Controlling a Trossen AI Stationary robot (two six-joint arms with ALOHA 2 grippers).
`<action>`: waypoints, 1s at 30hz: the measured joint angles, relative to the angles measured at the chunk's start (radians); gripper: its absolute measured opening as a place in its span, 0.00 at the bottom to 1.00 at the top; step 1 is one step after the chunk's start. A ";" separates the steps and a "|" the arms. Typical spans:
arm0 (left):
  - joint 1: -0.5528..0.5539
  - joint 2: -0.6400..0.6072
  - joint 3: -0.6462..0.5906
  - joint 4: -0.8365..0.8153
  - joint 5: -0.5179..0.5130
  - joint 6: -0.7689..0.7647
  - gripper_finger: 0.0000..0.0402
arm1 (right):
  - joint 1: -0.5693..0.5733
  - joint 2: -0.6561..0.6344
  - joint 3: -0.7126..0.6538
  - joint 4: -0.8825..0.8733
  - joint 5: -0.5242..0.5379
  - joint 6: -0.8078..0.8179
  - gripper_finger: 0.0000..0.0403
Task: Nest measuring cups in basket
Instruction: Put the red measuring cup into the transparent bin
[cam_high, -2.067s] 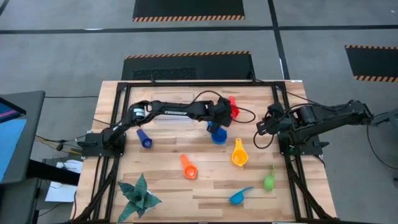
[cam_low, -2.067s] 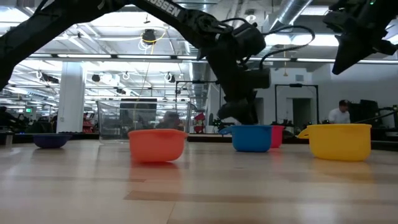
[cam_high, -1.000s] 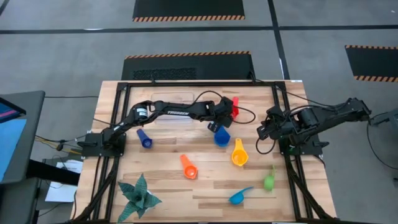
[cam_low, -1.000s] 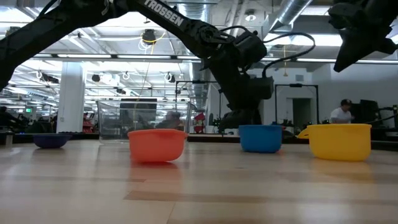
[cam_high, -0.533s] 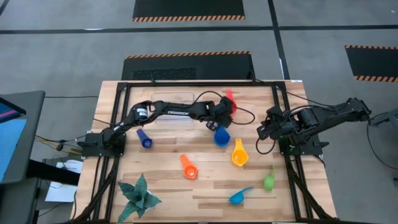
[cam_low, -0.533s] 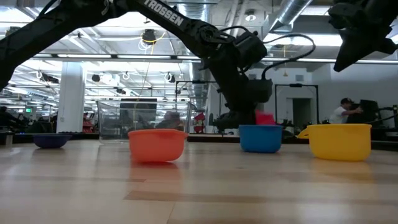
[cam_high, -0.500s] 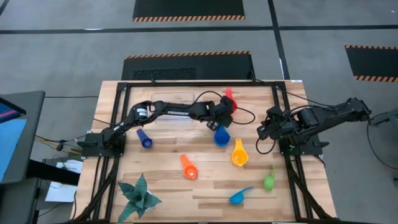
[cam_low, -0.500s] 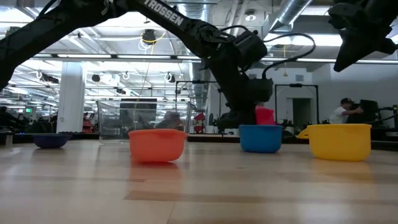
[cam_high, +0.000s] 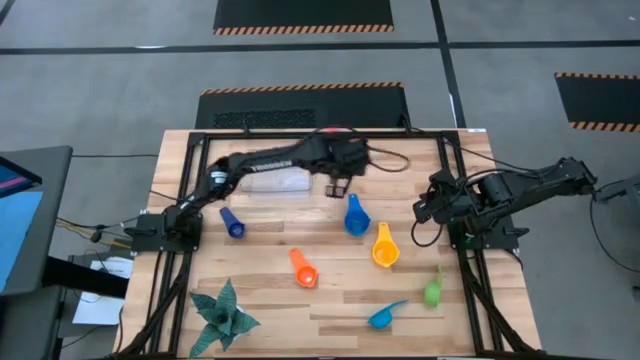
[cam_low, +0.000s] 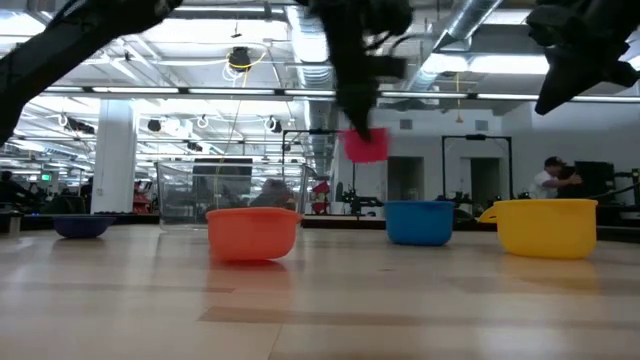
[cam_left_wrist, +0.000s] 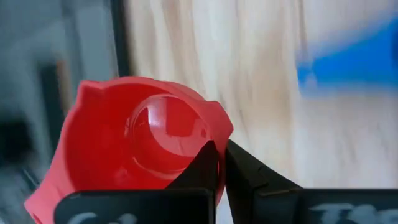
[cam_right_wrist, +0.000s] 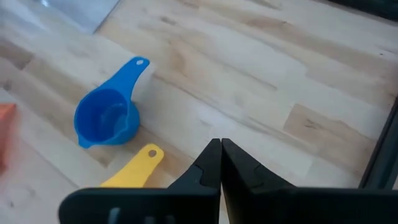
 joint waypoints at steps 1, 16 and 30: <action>0.003 -0.017 -0.018 -0.086 -0.001 -0.074 0.00 | 0.000 -0.001 0.000 -0.001 0.008 0.001 0.06; 0.026 -0.340 -0.371 -0.283 -0.074 -0.879 0.00 | -0.015 0.000 0.000 0.044 0.076 -0.053 0.06; 0.134 -0.498 -0.882 0.307 0.045 -1.134 0.00 | -0.011 -0.001 0.000 0.045 0.048 -0.112 0.07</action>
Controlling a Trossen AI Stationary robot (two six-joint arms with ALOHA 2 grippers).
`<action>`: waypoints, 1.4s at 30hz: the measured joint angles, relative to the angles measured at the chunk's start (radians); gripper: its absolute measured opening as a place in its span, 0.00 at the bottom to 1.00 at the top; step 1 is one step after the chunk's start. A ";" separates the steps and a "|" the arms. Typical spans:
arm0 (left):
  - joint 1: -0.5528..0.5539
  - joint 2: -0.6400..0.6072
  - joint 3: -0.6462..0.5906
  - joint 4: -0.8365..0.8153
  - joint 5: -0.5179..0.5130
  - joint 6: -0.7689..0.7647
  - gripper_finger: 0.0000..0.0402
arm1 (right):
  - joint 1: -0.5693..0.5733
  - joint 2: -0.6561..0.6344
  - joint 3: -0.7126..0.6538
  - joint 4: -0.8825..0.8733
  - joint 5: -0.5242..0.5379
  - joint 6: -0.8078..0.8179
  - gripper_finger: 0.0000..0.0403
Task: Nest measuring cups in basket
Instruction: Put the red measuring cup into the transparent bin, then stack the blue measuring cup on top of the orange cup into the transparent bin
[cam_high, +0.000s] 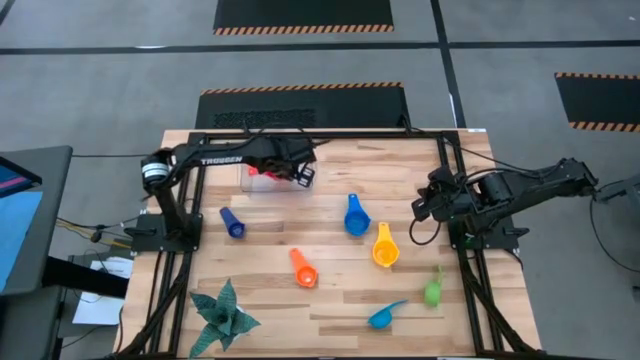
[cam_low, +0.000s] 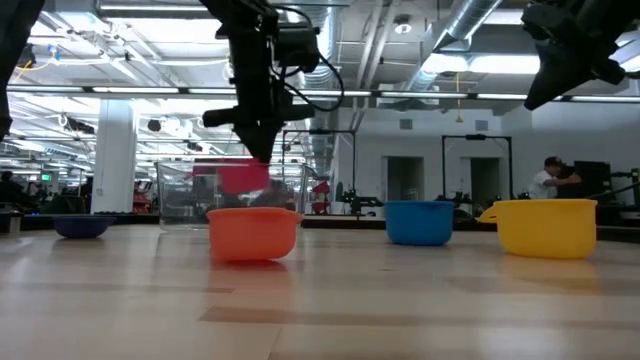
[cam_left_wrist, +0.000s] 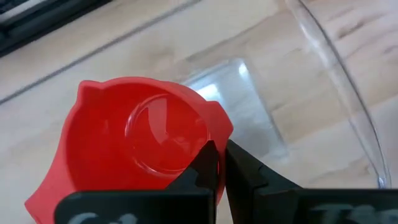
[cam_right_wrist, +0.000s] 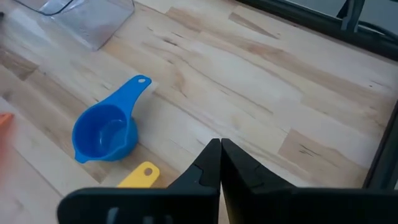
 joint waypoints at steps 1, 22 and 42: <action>0.009 0.000 -0.004 0.016 0.008 0.015 0.00 | 0.000 0.000 0.000 0.000 0.000 -0.001 0.06; -0.006 0.115 0.002 0.095 0.101 0.131 0.02 | 0.000 0.000 0.000 0.000 -0.025 -0.035 0.06; 0.001 0.116 0.219 -0.101 0.179 0.215 0.24 | 0.000 0.000 0.000 -0.001 -0.025 -0.039 0.07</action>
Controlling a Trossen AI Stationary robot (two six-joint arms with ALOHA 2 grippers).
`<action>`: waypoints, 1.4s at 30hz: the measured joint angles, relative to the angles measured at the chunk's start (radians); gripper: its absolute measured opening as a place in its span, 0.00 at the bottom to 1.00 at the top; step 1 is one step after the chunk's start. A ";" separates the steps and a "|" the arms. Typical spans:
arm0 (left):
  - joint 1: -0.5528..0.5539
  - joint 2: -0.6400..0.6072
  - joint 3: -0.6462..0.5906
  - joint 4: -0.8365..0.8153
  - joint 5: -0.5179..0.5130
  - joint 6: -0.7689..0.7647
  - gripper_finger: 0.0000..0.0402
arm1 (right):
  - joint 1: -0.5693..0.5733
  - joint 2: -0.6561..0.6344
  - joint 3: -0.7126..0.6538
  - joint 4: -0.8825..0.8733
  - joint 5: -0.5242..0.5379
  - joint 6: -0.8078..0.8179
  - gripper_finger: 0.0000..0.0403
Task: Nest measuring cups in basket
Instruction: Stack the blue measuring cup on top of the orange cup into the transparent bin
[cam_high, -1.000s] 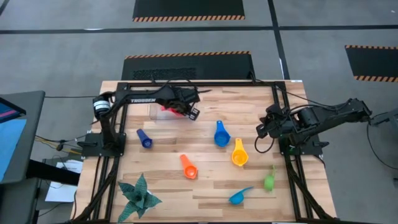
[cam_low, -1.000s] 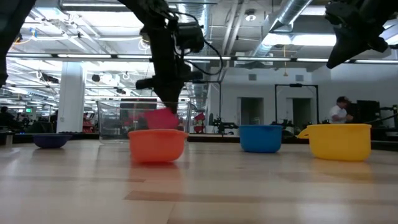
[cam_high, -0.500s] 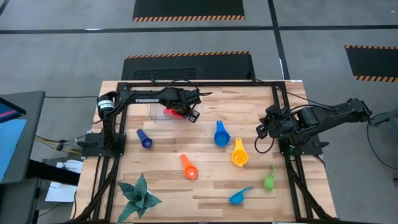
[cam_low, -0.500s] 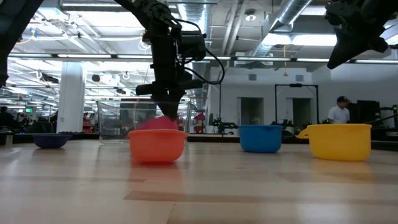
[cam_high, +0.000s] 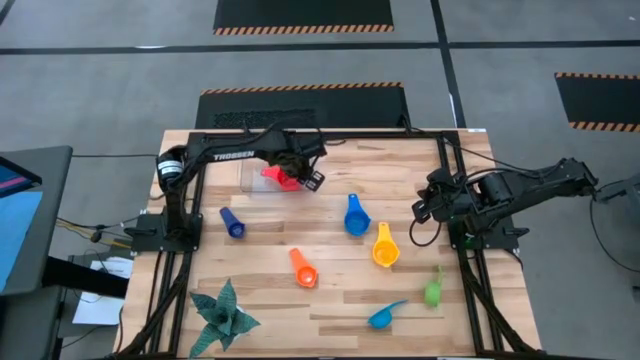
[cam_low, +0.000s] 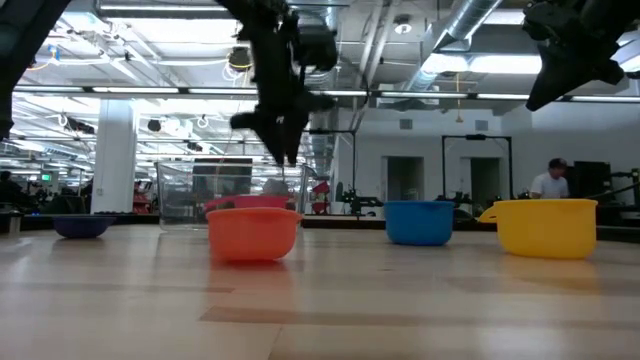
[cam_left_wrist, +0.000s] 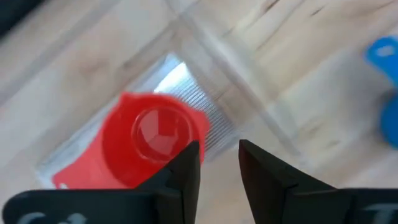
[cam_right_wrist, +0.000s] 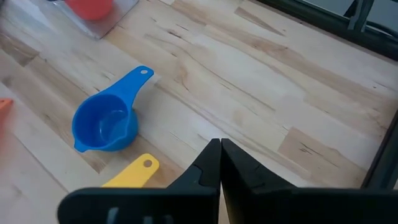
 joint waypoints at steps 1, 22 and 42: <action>-0.005 0.000 0.041 -0.027 0.000 0.008 0.24 | 0.000 0.000 0.000 -0.001 0.000 0.000 0.07; -0.413 -0.004 0.239 -0.292 -0.147 0.382 0.25 | -0.258 0.263 0.000 0.434 -0.412 -0.674 0.07; -0.357 0.010 -0.082 0.545 -0.070 1.175 0.25 | -0.199 -0.027 0.100 -0.013 -0.126 -0.031 0.07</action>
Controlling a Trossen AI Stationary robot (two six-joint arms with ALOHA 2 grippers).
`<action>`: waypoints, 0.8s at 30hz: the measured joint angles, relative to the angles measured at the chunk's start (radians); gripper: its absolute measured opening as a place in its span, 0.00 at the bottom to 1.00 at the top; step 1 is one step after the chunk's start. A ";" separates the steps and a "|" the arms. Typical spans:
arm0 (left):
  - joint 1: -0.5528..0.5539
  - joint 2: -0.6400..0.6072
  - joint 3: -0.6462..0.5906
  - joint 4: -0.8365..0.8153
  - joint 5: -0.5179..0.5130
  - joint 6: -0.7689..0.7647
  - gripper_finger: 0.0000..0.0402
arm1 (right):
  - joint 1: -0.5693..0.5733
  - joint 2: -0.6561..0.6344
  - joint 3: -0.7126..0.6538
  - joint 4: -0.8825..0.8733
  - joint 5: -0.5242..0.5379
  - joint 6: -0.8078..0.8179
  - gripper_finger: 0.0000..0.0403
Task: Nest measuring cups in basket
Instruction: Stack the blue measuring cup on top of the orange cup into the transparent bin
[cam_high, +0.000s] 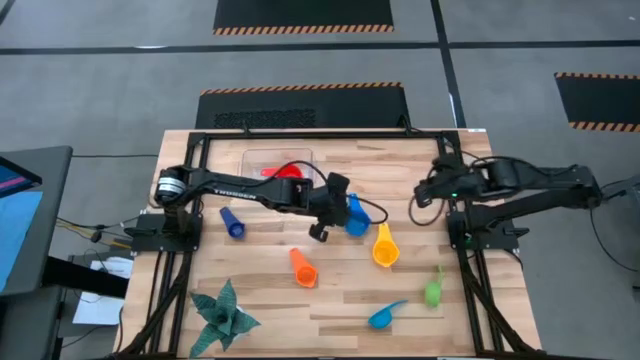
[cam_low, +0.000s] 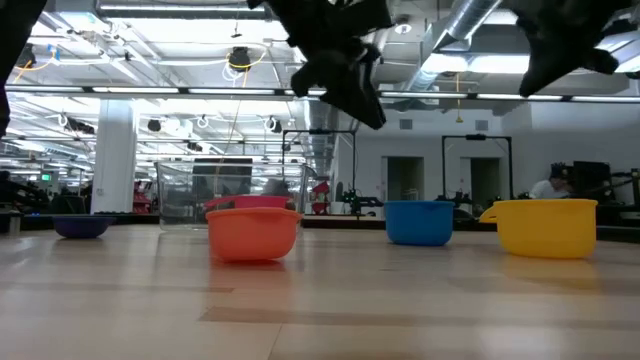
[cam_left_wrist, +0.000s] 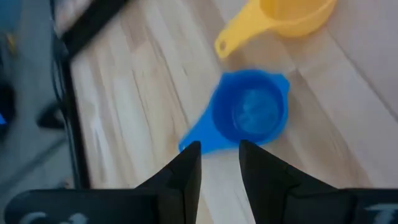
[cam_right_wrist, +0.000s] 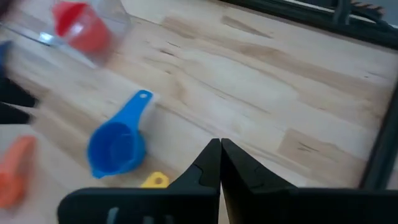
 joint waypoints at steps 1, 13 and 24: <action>-0.001 0.015 0.004 0.041 0.008 0.020 0.25 | 0.007 -0.013 0.000 -0.001 0.001 0.006 0.07; -0.013 0.266 0.228 -0.169 0.013 0.078 0.25 | 0.037 -0.041 0.000 -0.023 0.027 0.017 0.06; -0.011 0.304 0.310 -0.307 0.114 0.047 0.25 | 0.034 -0.037 0.000 -0.075 0.050 0.017 0.05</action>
